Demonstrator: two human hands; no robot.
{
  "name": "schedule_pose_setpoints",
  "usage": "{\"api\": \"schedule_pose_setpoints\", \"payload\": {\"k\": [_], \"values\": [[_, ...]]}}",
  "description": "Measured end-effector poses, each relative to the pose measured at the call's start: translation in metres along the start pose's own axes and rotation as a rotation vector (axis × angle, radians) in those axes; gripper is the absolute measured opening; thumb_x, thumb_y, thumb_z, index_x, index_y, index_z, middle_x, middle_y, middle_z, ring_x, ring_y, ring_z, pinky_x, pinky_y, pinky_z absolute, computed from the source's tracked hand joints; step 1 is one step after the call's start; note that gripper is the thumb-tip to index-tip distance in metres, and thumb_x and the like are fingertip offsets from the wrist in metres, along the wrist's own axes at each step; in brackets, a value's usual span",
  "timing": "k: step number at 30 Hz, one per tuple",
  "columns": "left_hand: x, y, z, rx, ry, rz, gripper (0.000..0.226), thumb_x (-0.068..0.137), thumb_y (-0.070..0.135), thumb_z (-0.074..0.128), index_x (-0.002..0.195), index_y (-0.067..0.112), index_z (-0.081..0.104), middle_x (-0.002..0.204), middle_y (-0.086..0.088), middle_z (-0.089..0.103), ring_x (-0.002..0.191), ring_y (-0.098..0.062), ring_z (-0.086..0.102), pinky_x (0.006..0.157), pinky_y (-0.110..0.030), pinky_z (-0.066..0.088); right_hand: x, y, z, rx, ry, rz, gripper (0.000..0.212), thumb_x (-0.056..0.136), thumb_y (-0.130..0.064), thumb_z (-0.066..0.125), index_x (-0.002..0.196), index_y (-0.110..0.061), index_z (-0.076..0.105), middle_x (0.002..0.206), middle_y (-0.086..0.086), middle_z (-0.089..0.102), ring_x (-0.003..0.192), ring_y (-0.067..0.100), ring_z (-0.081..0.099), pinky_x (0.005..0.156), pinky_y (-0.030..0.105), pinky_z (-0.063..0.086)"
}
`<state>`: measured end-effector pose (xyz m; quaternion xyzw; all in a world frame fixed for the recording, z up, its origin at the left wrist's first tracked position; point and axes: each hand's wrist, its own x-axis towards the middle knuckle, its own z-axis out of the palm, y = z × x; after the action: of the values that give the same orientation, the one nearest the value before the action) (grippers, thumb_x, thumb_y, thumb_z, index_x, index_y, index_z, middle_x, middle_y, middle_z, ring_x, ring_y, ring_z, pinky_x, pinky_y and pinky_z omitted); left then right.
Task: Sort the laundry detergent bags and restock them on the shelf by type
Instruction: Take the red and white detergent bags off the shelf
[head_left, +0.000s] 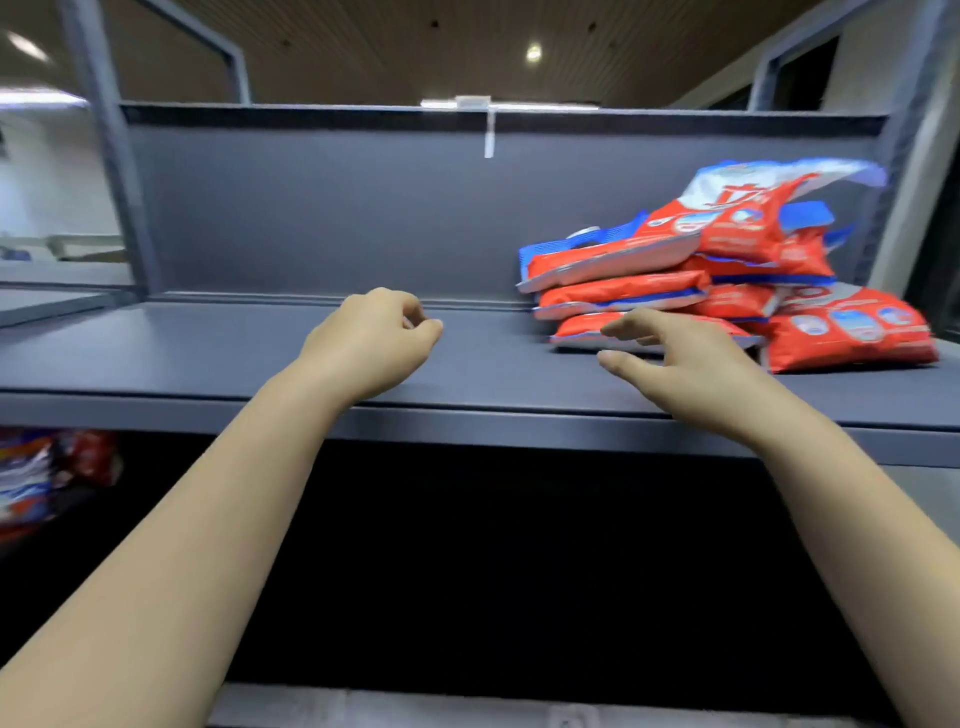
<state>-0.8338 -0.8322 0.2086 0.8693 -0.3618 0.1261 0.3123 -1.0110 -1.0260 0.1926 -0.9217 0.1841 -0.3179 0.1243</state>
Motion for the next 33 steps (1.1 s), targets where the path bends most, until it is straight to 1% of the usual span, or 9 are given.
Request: {"api": "schedule_pose_setpoints", "payload": {"k": [4,7,10,14,17,23,26,29,33], "values": [[-0.027,-0.057,-0.033,0.043,0.000,-0.071,0.024,0.092,0.041,0.046,0.098,0.025,0.063,0.084,0.017,0.060,0.086,-0.018,0.059,0.086,-0.037,0.049,-0.005,-0.054,0.030,0.042,-0.060,-0.068,0.032,0.088,-0.037,0.059,0.118,-0.026,0.060,0.122,-0.009,0.061,0.118,0.009,0.053,0.098,0.029,0.039],[-0.049,-0.106,-0.063,0.062,0.019,-0.108,0.024,0.091,0.044,0.048,0.099,0.028,0.064,0.088,0.017,0.061,0.095,-0.017,0.058,0.089,-0.037,0.048,-0.011,-0.101,0.055,0.070,-0.105,-0.096,0.033,0.086,-0.044,0.057,0.117,-0.031,0.060,0.119,-0.013,0.061,0.115,0.007,0.053,0.097,0.030,0.041],[-0.073,-0.158,-0.094,0.116,0.034,-0.149,0.024,0.091,0.048,0.048,0.097,0.030,0.064,0.096,0.015,0.063,0.097,-0.017,0.058,0.086,-0.034,0.046,-0.019,-0.155,0.082,0.117,-0.145,-0.135,0.034,0.085,-0.046,0.056,0.116,-0.032,0.060,0.116,-0.018,0.061,0.113,0.004,0.054,0.095,0.028,0.041],[-0.103,-0.232,-0.135,0.152,0.034,-0.190,0.024,0.088,0.050,0.049,0.090,0.032,0.063,0.082,0.017,0.064,0.087,-0.017,0.062,0.080,-0.035,0.051,-0.030,-0.230,0.125,0.169,-0.205,-0.178,0.036,0.082,-0.052,0.053,0.113,-0.035,0.061,0.112,-0.023,0.061,0.109,-0.002,0.055,0.096,0.030,0.043],[-0.127,-0.290,-0.162,0.160,0.029,-0.245,0.022,0.087,0.050,0.051,0.087,0.033,0.064,0.078,0.019,0.062,0.086,-0.015,0.061,0.081,-0.034,0.051,-0.035,-0.284,0.165,0.195,-0.266,-0.205,0.037,0.081,-0.053,0.052,0.113,-0.036,0.060,0.112,-0.023,0.063,0.109,-0.002,0.056,0.095,0.032,0.046],[-0.172,-0.393,-0.210,0.197,-0.019,-0.399,0.022,0.090,0.049,0.049,0.090,0.032,0.063,0.092,0.017,0.064,0.086,-0.015,0.061,0.080,-0.033,0.049,-0.044,-0.382,0.242,0.216,-0.405,-0.251,0.041,0.082,-0.056,0.050,0.117,-0.038,0.058,0.116,-0.021,0.062,0.110,0.000,0.055,0.093,0.033,0.048],[-0.190,-0.437,-0.228,0.229,-0.027,-0.479,0.021,0.091,0.049,0.048,0.093,0.033,0.061,0.092,0.016,0.063,0.080,-0.015,0.060,0.075,-0.030,0.048,-0.043,-0.422,0.274,0.223,-0.477,-0.286,0.042,0.082,-0.058,0.048,0.117,-0.039,0.057,0.117,-0.022,0.061,0.110,0.000,0.055,0.092,0.033,0.048],[-0.204,-0.477,-0.240,0.275,-0.056,-0.542,0.024,0.092,0.051,0.045,0.097,0.033,0.060,0.090,0.013,0.063,0.084,-0.013,0.059,0.071,-0.027,0.044,-0.041,-0.456,0.304,0.220,-0.552,-0.323,0.036,0.086,-0.055,0.051,0.117,-0.038,0.057,0.116,-0.023,0.060,0.110,0.000,0.055,0.090,0.032,0.048],[-0.217,-0.519,-0.251,0.278,-0.107,-0.615,0.027,0.094,0.052,0.041,0.101,0.033,0.058,0.097,0.012,0.062,0.084,-0.013,0.058,0.068,-0.027,0.046,-0.035,-0.494,0.342,0.216,-0.621,-0.366,0.037,0.088,-0.053,0.052,0.120,-0.037,0.056,0.119,-0.021,0.060,0.110,0.001,0.054,0.090,0.029,0.048]]}}
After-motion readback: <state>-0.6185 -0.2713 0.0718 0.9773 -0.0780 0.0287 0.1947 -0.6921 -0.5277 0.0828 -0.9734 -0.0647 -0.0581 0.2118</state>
